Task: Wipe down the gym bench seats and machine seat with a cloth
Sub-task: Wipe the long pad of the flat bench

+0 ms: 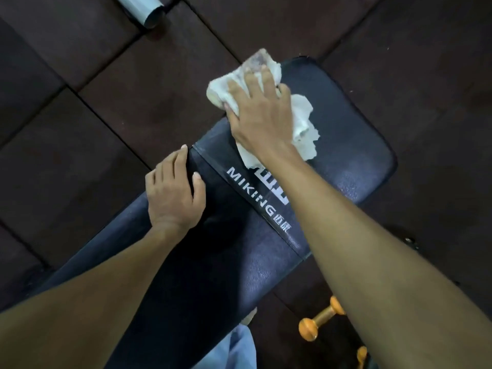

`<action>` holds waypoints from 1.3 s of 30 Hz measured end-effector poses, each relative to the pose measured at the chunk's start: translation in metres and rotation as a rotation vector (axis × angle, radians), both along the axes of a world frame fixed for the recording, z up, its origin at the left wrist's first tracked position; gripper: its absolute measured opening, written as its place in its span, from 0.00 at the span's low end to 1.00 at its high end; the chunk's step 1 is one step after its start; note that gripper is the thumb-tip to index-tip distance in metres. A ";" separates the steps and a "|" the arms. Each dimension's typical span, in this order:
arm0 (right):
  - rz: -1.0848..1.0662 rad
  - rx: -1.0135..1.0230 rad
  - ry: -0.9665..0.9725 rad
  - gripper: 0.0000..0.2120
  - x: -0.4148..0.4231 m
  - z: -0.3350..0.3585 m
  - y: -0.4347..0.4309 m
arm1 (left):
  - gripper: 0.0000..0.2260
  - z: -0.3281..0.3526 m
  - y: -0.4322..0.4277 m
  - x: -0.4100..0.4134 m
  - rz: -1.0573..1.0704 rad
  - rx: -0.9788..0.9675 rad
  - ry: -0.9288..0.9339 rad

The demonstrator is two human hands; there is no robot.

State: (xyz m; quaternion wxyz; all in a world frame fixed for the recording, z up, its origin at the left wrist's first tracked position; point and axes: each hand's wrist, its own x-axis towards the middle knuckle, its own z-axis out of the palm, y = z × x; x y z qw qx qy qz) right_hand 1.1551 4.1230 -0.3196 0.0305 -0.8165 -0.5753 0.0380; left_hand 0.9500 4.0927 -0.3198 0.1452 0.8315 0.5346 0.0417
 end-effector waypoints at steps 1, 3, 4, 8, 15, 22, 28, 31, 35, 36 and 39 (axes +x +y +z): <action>0.008 0.015 -0.006 0.19 0.002 0.000 -0.004 | 0.24 -0.001 0.000 0.000 -0.008 0.006 0.003; 0.037 0.068 0.007 0.18 0.012 0.003 -0.030 | 0.24 -0.003 0.001 0.000 -0.012 0.011 0.002; 0.034 0.069 0.015 0.17 0.018 0.005 -0.053 | 0.24 -0.004 0.001 0.000 -0.011 0.012 -0.002; -0.308 -0.076 0.026 0.21 0.059 0.017 -0.164 | 0.24 -0.006 0.000 0.000 -0.004 0.029 -0.021; -0.835 -0.001 0.073 0.21 0.094 0.020 -0.086 | 0.24 -0.006 0.002 -0.002 0.007 0.041 -0.021; -0.133 0.036 0.020 0.19 0.023 0.010 -0.030 | 0.24 -0.006 0.002 -0.003 -0.003 0.034 -0.021; 0.112 -0.026 0.018 0.20 0.048 0.018 -0.173 | 0.25 -0.005 0.000 -0.007 -0.012 0.008 -0.023; -0.448 -0.045 0.085 0.20 0.038 0.022 -0.150 | 0.25 -0.004 0.000 -0.008 -0.024 -0.001 -0.015; -0.633 -0.002 0.121 0.21 -0.018 0.024 -0.083 | 0.25 -0.003 0.000 -0.013 0.002 -0.023 -0.049; -0.520 -0.016 0.107 0.21 -0.036 0.023 -0.078 | 0.25 -0.003 0.000 -0.015 0.007 -0.031 -0.067; -0.166 -0.065 0.073 0.20 -0.080 0.024 -0.094 | 0.24 0.000 -0.006 -0.023 -0.018 -0.063 -0.135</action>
